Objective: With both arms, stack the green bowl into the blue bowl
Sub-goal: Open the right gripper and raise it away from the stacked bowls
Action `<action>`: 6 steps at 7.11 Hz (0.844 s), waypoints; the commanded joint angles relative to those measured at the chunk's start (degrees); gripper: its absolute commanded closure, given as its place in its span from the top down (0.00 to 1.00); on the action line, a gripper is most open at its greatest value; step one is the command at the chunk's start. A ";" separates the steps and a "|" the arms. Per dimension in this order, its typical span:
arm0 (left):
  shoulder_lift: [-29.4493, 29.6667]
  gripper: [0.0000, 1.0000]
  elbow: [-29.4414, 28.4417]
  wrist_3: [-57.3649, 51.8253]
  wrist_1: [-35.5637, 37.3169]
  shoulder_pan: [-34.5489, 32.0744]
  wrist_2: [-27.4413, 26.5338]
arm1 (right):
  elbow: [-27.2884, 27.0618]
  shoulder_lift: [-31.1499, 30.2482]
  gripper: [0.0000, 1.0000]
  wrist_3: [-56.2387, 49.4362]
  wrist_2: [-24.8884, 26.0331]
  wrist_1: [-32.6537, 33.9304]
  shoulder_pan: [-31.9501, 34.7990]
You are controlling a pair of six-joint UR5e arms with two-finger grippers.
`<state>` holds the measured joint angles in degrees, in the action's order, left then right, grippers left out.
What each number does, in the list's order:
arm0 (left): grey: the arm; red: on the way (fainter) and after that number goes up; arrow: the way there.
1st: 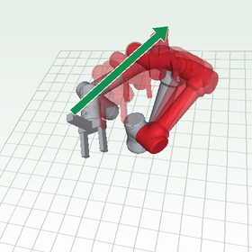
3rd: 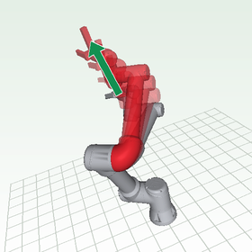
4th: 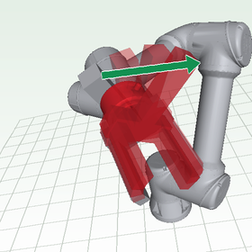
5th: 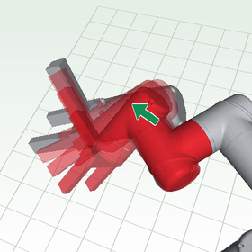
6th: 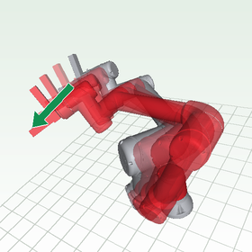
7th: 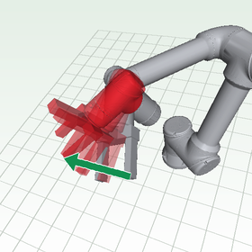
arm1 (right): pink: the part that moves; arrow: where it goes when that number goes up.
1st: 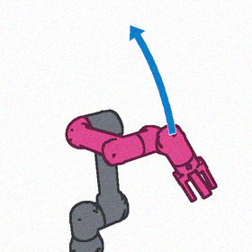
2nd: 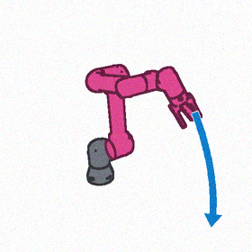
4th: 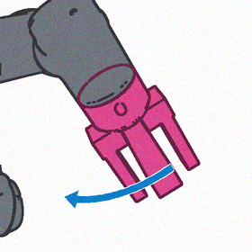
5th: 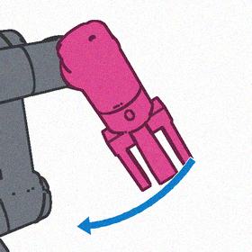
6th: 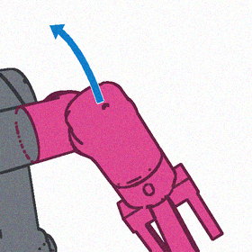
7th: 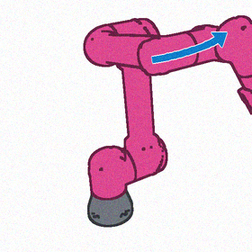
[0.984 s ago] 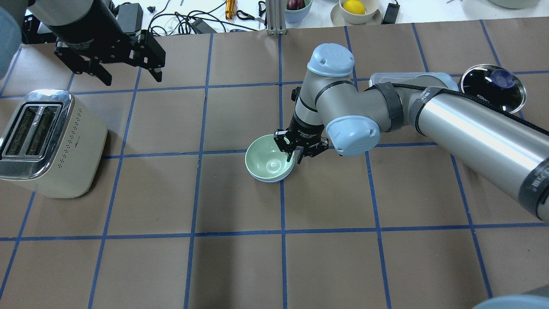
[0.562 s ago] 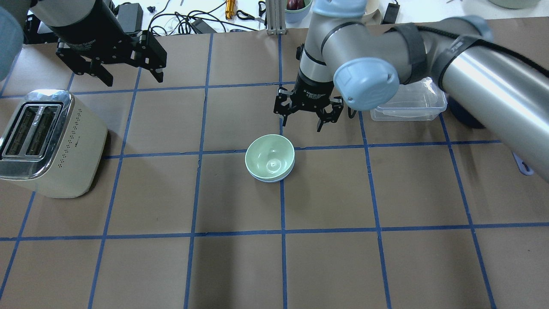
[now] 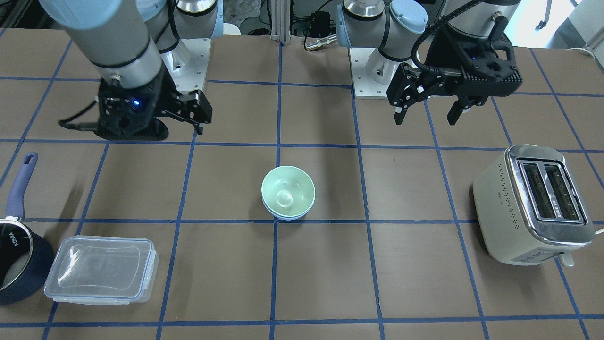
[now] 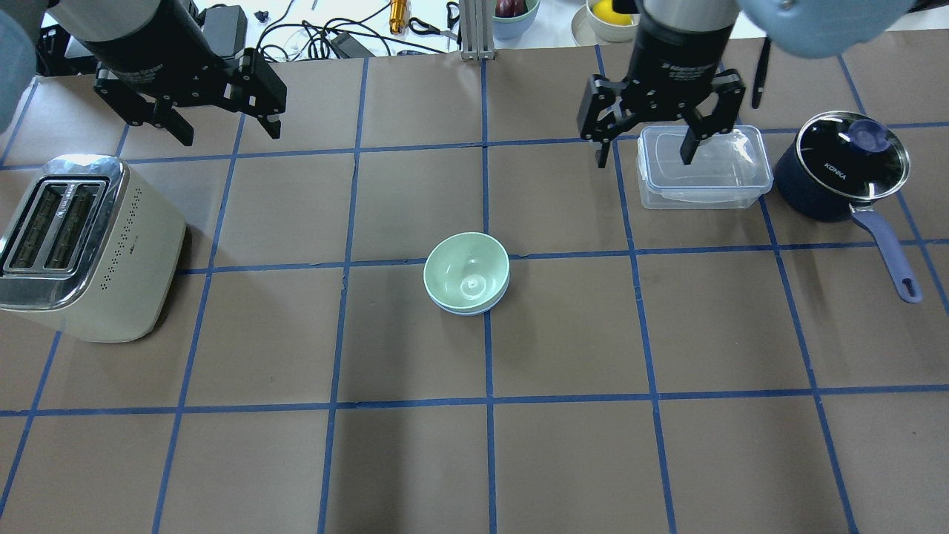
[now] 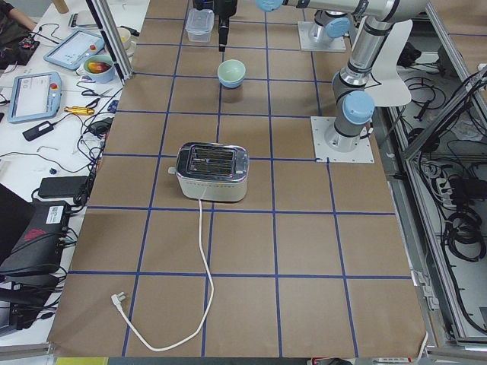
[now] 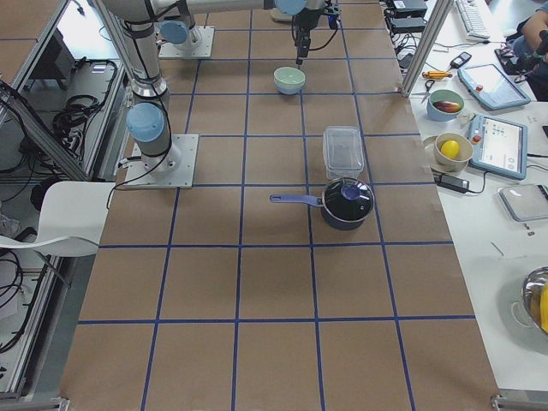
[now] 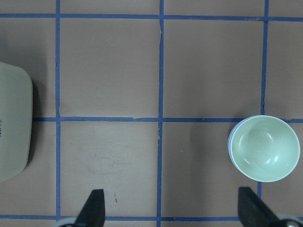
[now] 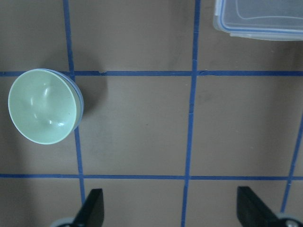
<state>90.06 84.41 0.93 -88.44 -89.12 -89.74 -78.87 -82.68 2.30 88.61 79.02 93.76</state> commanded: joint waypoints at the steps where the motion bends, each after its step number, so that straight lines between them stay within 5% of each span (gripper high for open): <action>1: 0.30 1.00 -1.17 0.30 -0.07 0.17 -0.69 | -1.01 -3.53 0.91 -6.68 0.34 -0.46 -5.59; 3: -0.23 1.00 -0.56 0.30 -0.07 0.70 -0.08 | -5.13 -5.55 0.92 -6.60 0.60 8.31 -5.52; 6: -0.23 1.00 -0.30 0.30 -0.07 0.61 0.01 | -5.77 -7.23 1.00 -4.42 1.56 8.52 -4.99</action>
<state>89.83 83.94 1.23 -88.51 -88.46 -89.76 -84.66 -89.62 -3.42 89.62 87.60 88.64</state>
